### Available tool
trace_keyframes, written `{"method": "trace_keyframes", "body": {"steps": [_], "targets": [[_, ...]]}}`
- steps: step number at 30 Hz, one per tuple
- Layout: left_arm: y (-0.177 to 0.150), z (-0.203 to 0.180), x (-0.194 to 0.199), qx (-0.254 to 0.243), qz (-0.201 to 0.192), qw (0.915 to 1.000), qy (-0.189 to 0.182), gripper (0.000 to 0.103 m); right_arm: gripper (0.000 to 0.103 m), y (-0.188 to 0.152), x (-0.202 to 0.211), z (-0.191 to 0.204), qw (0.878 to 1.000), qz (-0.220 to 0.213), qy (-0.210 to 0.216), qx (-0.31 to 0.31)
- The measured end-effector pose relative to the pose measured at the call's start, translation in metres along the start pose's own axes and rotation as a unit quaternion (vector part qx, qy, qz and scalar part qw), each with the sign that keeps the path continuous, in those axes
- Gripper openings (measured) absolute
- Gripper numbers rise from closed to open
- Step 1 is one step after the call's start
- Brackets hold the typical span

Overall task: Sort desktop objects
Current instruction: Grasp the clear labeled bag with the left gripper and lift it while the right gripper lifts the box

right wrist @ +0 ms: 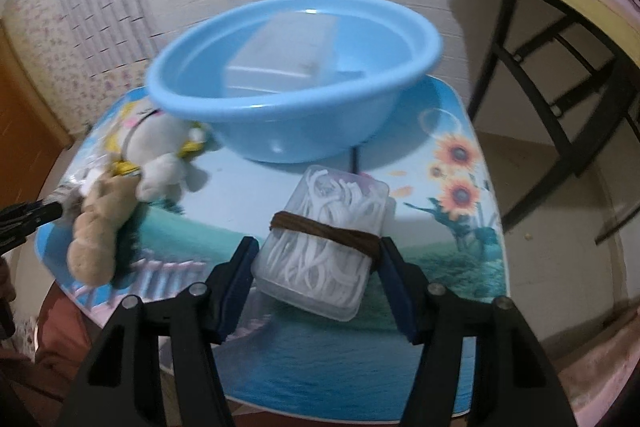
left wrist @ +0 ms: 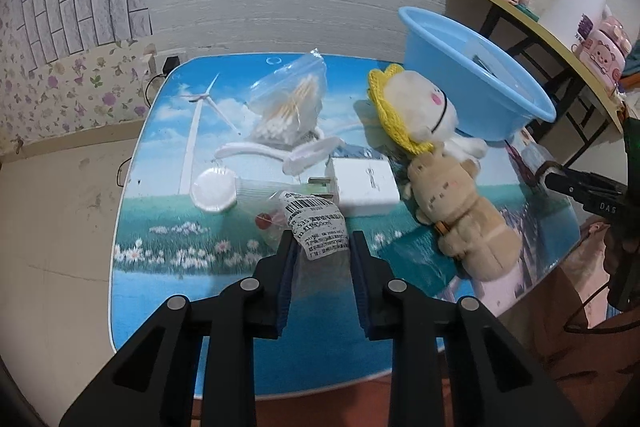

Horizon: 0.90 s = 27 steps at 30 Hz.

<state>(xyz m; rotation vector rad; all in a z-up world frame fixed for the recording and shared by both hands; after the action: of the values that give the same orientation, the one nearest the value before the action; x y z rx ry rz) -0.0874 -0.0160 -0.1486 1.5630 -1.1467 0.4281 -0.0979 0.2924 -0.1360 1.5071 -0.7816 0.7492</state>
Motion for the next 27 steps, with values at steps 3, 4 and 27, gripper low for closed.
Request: {"method": "trace_keyframes", "body": {"steps": [3,4,27], "targets": [[-0.007,-0.001,0.005,-0.001,0.003,1.0,0.003,0.025,0.06,-0.003,0.002,0.008,1.0,0.0,0.003,0.019],[-0.008,-0.001,0.006,-0.001,0.004,1.0,0.005,0.025,0.06,-0.005,0.002,0.01,1.0,0.0,0.003,0.022],[-0.006,0.025,-0.025,0.0,0.012,0.9974,0.071,0.044,0.067,-0.021,-0.016,0.006,0.998,0.037,-0.041,0.037]]}}
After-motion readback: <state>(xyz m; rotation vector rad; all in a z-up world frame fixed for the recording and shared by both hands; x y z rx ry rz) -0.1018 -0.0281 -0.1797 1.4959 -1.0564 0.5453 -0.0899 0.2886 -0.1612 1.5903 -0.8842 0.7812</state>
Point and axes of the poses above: each gripper's, at about its wrist camera, not at the fingertips, and x roughly against the way its jaws point, z to its left, y to its top, the point moved 10 cm from there along -x, roughly the way its jaws point, and after that the axes turned 11 degrees about -y, right-handed, at the moved point
